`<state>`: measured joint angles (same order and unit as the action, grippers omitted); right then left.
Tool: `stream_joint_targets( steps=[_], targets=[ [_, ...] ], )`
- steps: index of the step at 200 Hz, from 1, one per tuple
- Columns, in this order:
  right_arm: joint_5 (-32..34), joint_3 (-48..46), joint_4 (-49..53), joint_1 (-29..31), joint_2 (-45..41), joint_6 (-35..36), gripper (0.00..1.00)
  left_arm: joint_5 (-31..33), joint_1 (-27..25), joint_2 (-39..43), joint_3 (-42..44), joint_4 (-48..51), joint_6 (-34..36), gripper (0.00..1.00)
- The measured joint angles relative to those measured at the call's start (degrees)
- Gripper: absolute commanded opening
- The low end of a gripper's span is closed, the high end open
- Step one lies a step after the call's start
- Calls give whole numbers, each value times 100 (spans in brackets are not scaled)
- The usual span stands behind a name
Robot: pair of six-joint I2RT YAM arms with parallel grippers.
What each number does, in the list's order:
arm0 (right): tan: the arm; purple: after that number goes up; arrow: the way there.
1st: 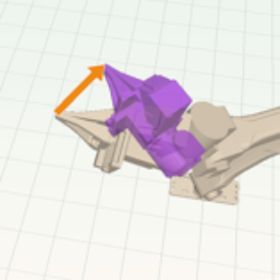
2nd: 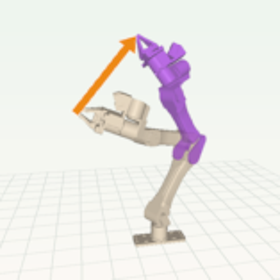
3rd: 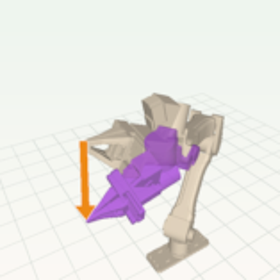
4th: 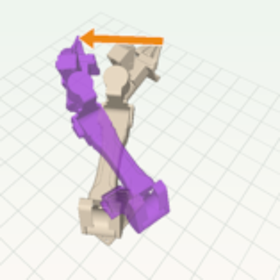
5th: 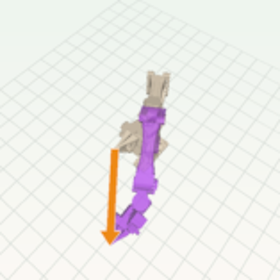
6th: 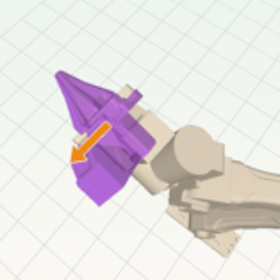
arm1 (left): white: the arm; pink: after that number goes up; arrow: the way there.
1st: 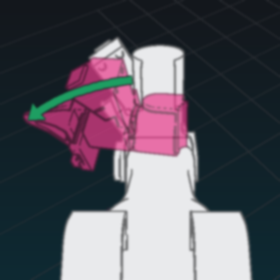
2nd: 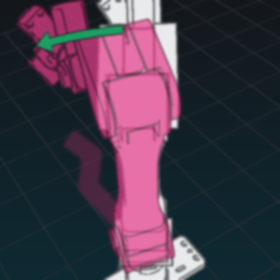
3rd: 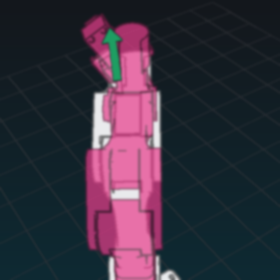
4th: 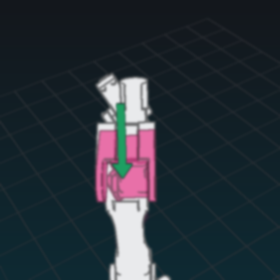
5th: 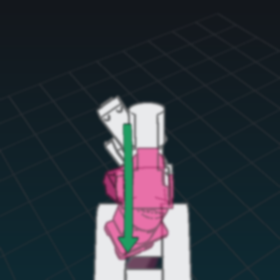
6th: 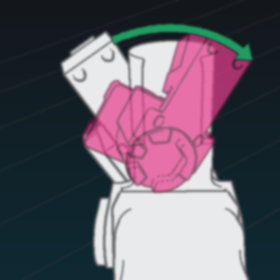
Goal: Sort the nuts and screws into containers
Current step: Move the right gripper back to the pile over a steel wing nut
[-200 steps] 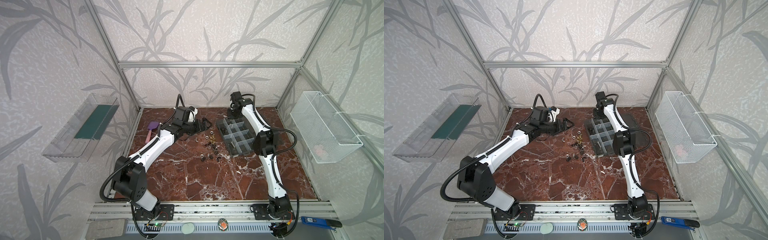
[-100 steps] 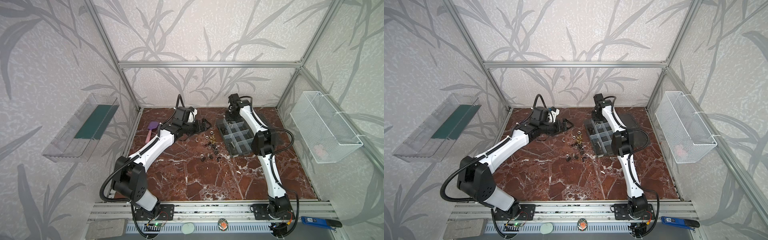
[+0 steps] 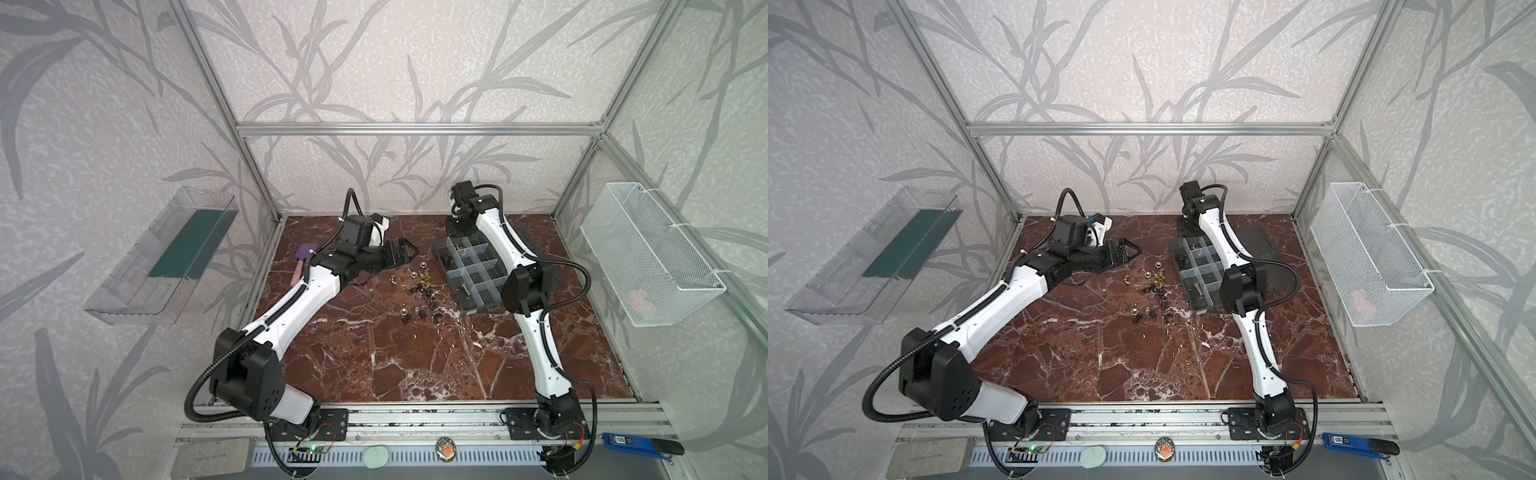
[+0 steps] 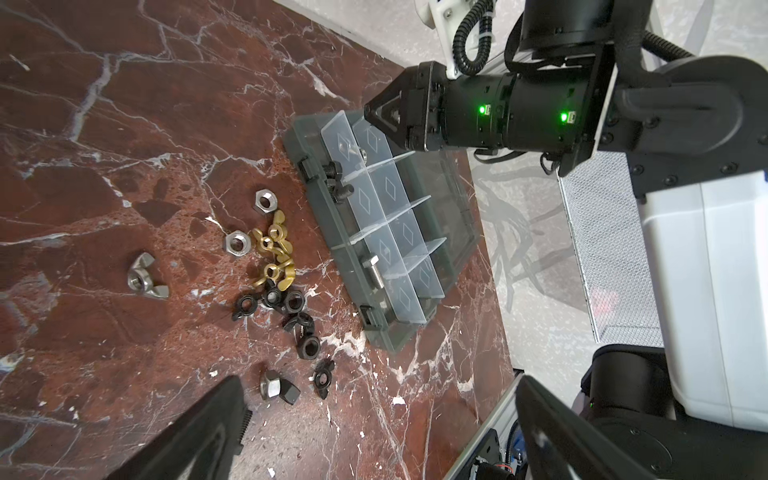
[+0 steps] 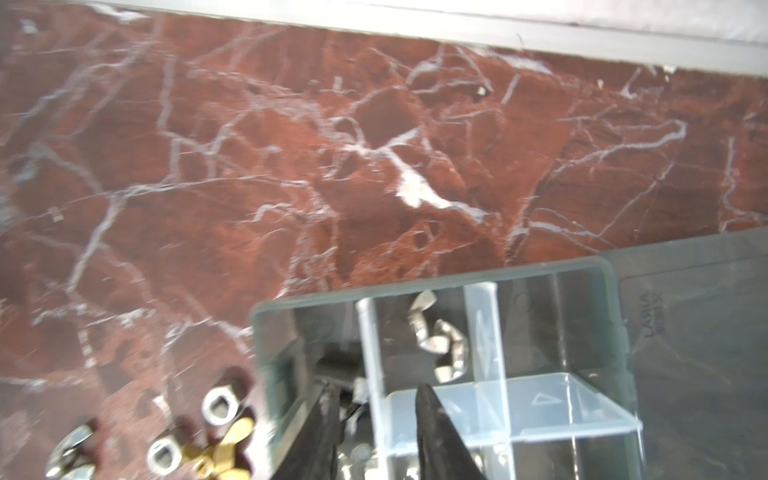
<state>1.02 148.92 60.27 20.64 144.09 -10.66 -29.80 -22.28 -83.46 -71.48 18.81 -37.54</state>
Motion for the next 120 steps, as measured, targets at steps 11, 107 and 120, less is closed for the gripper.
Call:
stream_joint_targets(
  steps=[11, 107, 120],
  targets=[
    [7, -33, 13, 160, -151, 4, 34, -17, 118, 129, 96, -17, -31, 99],
    [-33, -1421, -369, 1611, -761, -459, 37, -654, 1182, 1185, 1681, -595, -787, 99],
    [-83, -1572, -452, 1746, -745, -595, 37, -756, 1263, 1287, 1858, -699, -911, 99]
  ],
)
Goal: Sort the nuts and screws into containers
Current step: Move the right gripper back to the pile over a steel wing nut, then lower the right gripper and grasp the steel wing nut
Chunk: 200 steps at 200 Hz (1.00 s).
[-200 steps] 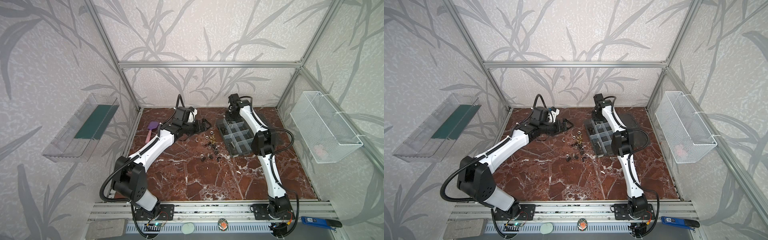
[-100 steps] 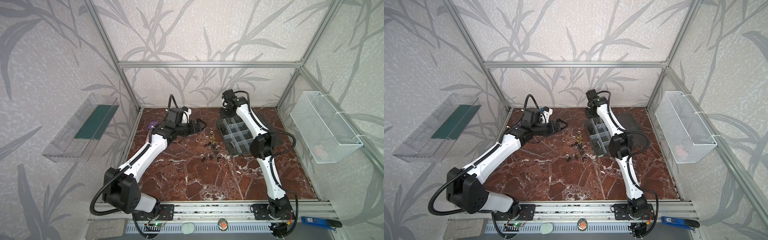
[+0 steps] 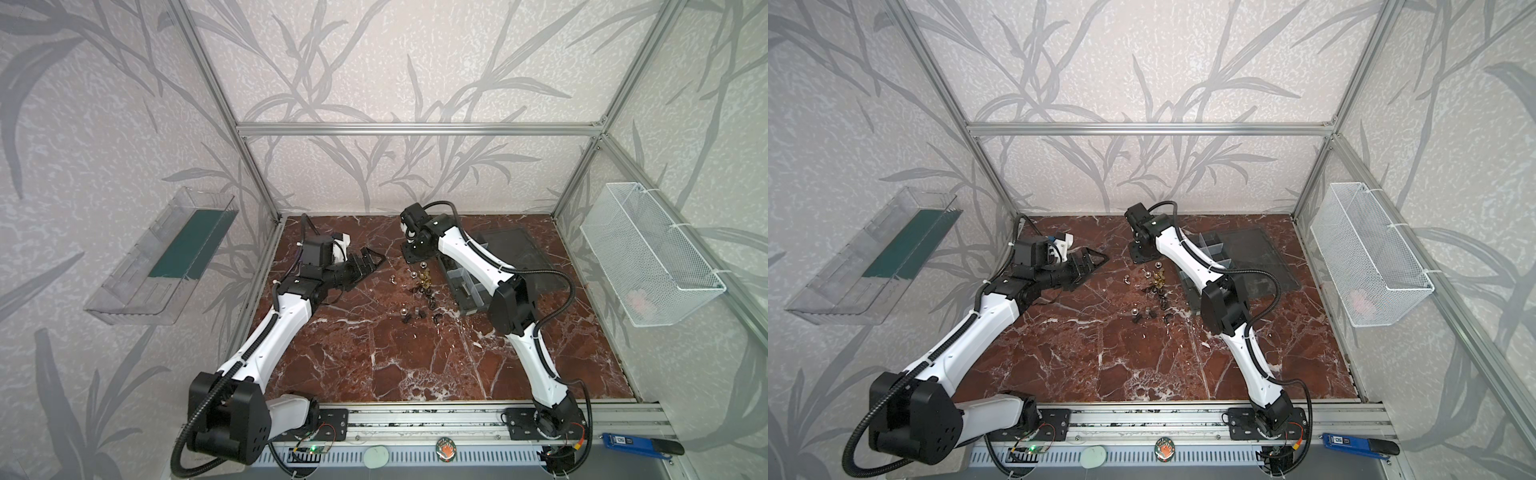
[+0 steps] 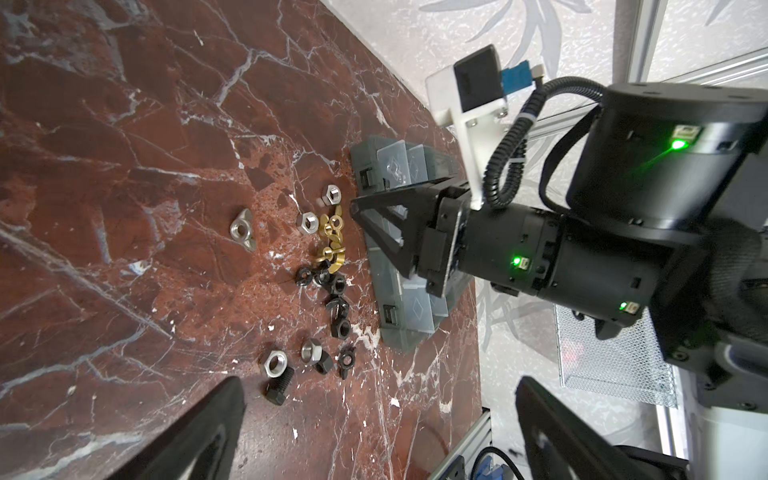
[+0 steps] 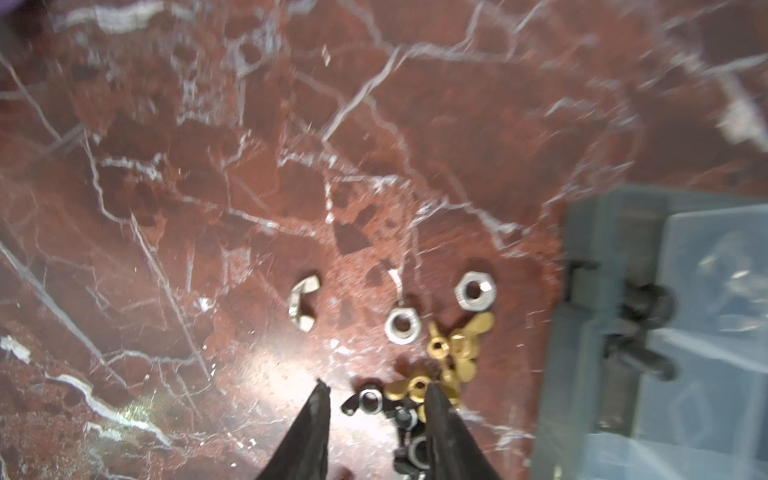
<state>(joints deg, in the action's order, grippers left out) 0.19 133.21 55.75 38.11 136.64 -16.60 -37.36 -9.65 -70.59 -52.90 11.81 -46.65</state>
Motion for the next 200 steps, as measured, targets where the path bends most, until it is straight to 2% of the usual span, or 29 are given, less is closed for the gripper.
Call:
stream_joint_targets(
  steps=[70, 139, 200],
  targets=[
    [-326, -70, -385, 385, 328, -540, 36, -437, 431, 175, 763, -590, -581, 99],
    [-457, -70, -527, 417, 811, -767, 31, -501, 492, 205, 802, -667, -601, 99],
    [-592, 249, -610, 415, 1198, -914, 30, -527, 520, 205, 802, -649, -592, 99]
  ],
)
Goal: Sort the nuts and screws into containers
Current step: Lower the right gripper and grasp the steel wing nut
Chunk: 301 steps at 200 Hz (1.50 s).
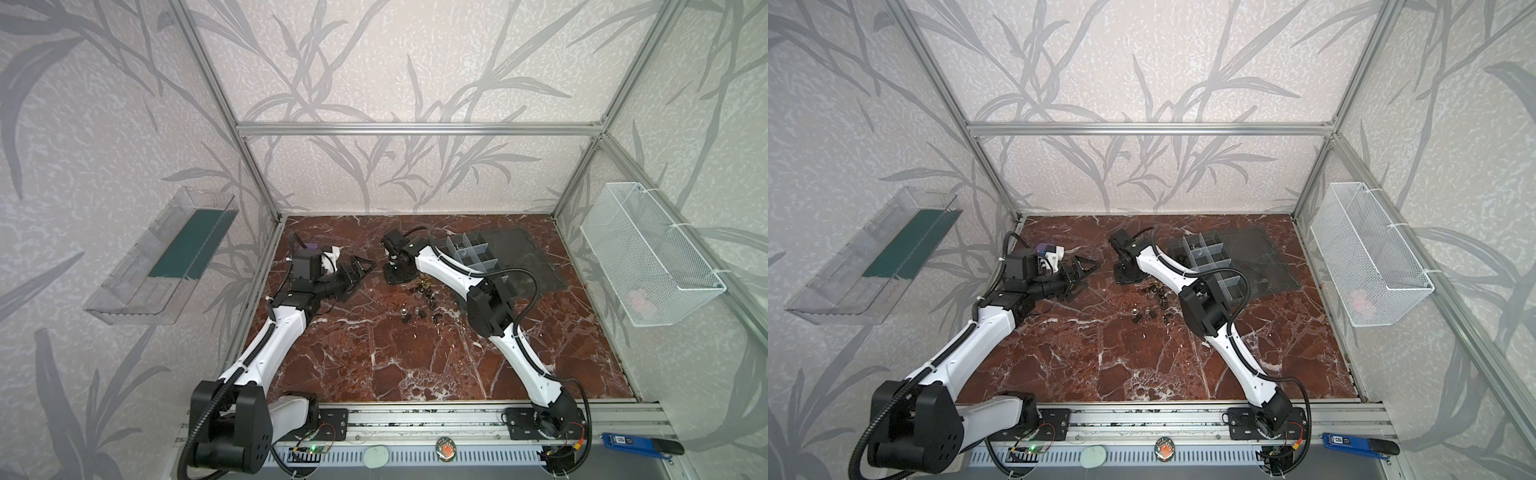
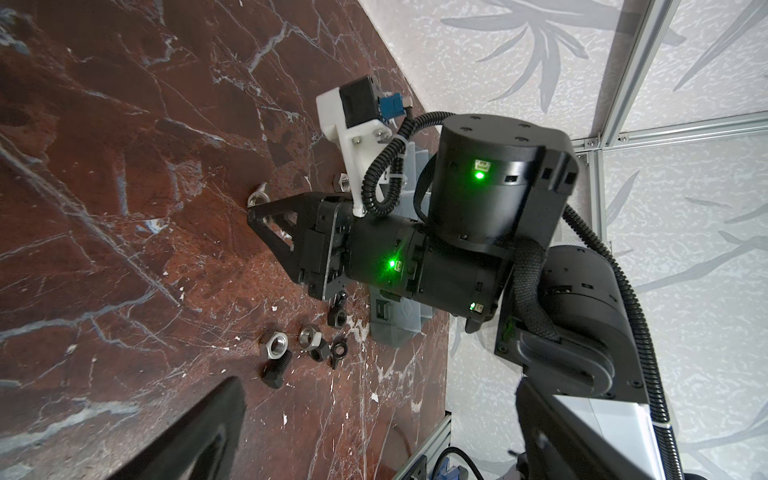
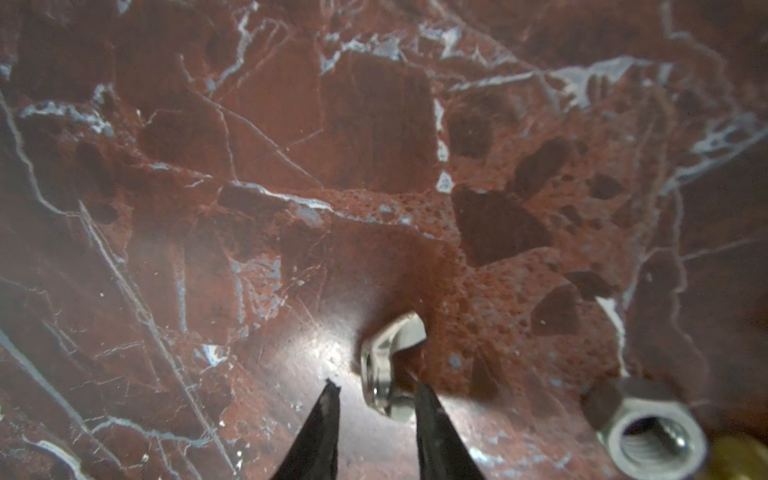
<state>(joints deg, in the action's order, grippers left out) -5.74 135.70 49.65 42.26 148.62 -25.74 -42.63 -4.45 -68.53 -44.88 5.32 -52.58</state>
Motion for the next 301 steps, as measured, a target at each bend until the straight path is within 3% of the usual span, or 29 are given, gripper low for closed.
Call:
stream_joint_targets(
  steps=[74, 186, 301],
  targets=[
    [-79, 455, 13, 0, 299, -157, 26, -17, 2, -2, 0, 20, 15, 99],
    [76, 708, 142, -42, 417, -142, 1, -39, 2, -2, 0, 59, 136, 99],
    [275, 562, 448, -258, 232, 332, 0, -35, 0, -46, -2, 68, 164, 99]
  ],
)
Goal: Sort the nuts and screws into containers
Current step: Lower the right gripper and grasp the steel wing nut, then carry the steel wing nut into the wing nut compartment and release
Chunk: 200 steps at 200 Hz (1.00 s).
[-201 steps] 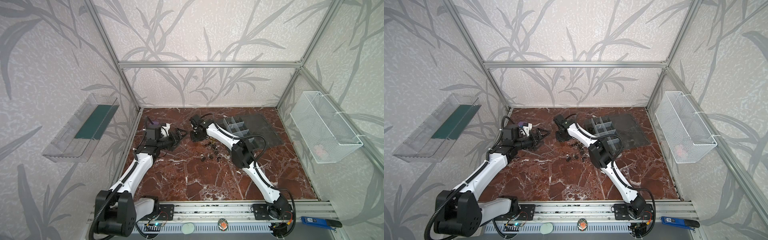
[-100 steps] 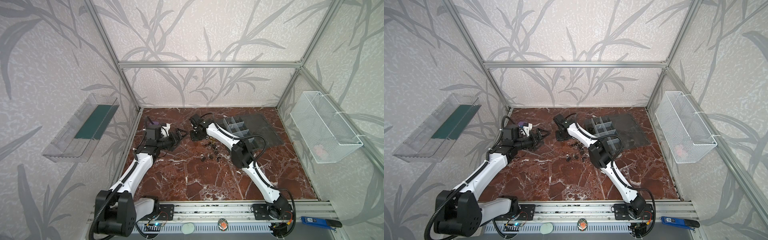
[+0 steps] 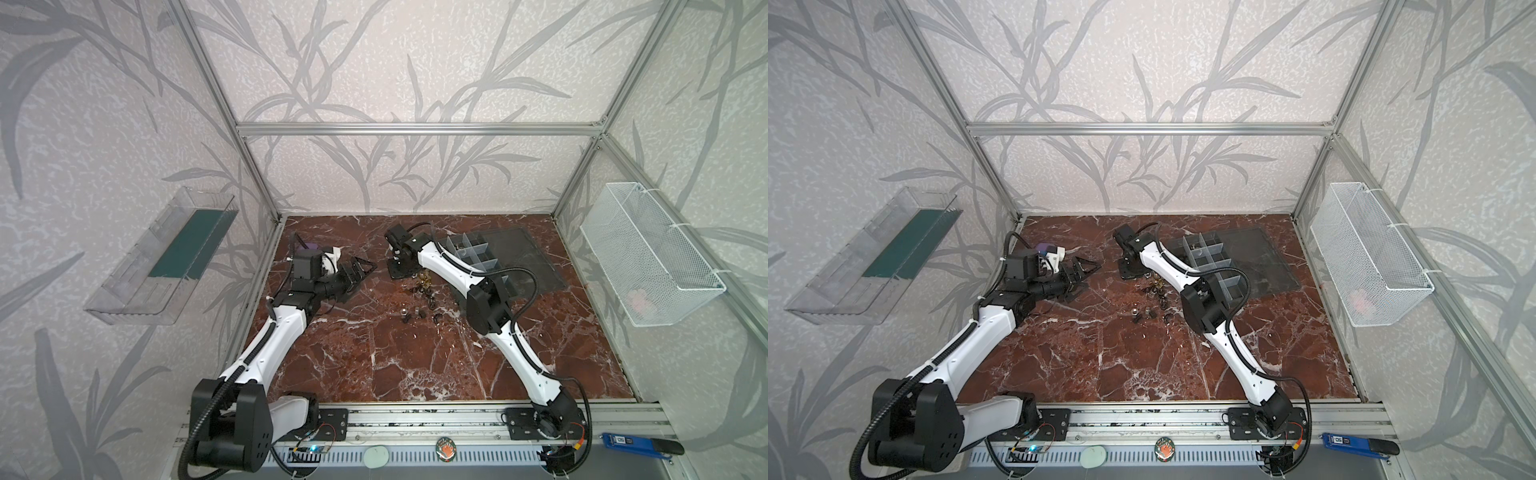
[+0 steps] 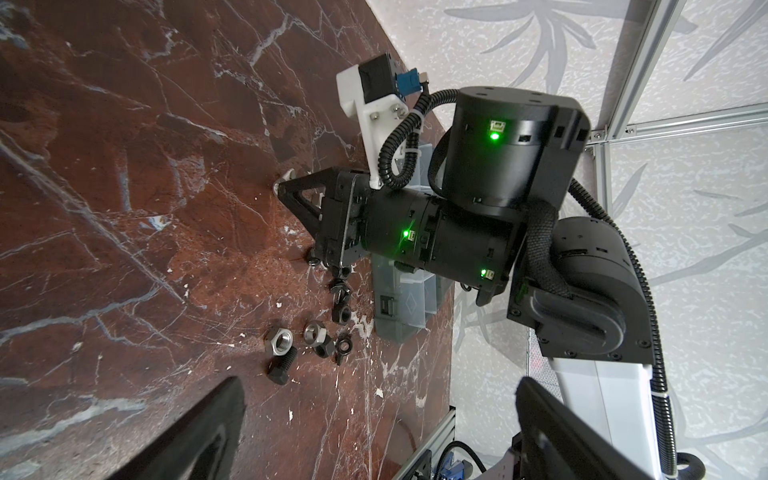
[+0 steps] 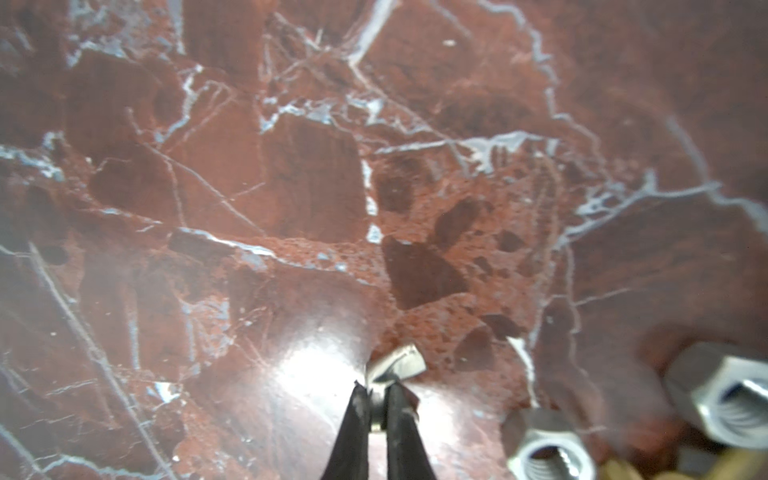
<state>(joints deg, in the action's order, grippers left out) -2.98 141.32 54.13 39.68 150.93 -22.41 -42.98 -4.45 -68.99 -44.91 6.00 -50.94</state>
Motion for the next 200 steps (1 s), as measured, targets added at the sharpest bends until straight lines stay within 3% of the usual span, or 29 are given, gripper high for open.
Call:
stream_joint_targets(
  steps=[101, 200],
  targets=[
    [39, -142, 144, -153, -584, 179, 0, 142, -192, -94, -267, 136, 101, 99],
    [107, -979, 120, -1169, -1808, 428, 0, 581, -1235, -1023, -1508, 173, 243, 99]
  ],
)
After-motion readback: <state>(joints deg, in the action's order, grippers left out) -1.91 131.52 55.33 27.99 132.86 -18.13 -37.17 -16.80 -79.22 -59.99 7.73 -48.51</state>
